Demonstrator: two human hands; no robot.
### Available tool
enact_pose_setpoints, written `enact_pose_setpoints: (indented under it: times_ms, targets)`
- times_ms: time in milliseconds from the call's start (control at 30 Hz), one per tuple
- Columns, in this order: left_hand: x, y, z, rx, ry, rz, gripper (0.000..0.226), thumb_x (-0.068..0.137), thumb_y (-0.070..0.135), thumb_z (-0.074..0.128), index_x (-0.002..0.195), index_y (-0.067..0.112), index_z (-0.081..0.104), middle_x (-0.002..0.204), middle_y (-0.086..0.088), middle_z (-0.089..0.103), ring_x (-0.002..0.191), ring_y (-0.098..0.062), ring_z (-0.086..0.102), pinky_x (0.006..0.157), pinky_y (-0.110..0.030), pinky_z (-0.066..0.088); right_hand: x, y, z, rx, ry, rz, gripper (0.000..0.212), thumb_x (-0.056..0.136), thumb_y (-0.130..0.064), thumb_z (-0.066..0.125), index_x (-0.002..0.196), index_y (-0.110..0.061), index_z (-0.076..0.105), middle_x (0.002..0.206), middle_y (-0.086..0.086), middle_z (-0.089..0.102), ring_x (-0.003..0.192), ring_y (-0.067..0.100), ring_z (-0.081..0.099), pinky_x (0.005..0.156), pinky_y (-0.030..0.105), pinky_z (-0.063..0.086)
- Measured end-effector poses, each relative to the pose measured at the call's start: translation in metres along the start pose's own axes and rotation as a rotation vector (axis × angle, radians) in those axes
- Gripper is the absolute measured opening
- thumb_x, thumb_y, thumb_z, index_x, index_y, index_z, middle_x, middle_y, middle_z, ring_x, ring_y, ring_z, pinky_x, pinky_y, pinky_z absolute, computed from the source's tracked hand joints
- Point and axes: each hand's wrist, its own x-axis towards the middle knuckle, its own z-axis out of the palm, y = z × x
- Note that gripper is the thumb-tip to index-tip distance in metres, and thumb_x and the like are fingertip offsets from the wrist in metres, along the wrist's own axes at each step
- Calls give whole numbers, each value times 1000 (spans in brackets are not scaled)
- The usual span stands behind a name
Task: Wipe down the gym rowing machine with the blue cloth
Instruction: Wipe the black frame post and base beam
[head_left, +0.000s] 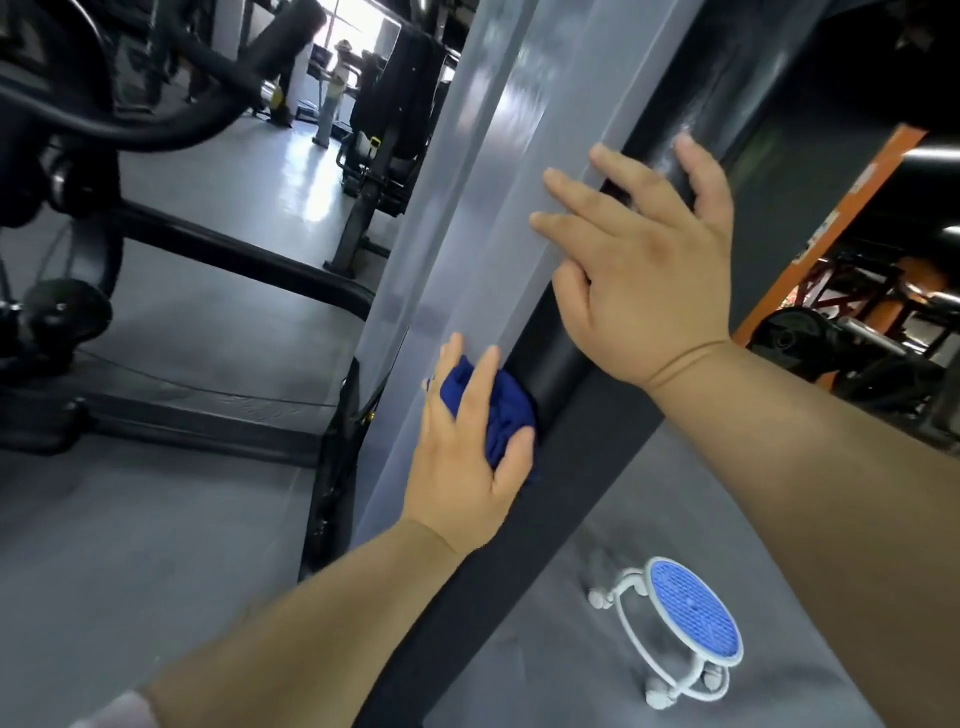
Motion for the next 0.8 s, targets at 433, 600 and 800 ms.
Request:
enact_pose_setpoints:
  times_ms: [433, 600, 800]
  targets:
    - [37, 92, -67, -331, 190, -328, 52, 92, 26, 66, 137, 41, 43, 139, 15, 50, 125, -1, 49, 108, -26, 39, -23, -24, -57, 560, 34, 544, 30, 93, -16, 43, 106, -13, 70, 116, -1, 66, 113, 18, 57, 105, 22, 36]
    - [70, 153, -72, -752, -111, -251, 36, 98, 13, 57, 121, 41, 54, 121, 13, 64, 102, 2, 65, 82, -17, 53, -34, -58, -86, 1461, 106, 1105, 35, 98, -39, 38, 124, -31, 60, 118, -13, 67, 112, 3, 62, 96, 28, 50]
    - [116, 190, -73, -594, -411, -40, 41, 104, 12, 37, 125, 42, 56, 149, 12, 46, 140, -1, 34, 116, -20, 28, -9, -19, -114, 1753, 372, 1459, 31, 104, -28, 49, 133, -25, 57, 119, -5, 71, 110, 13, 67, 85, 30, 55]
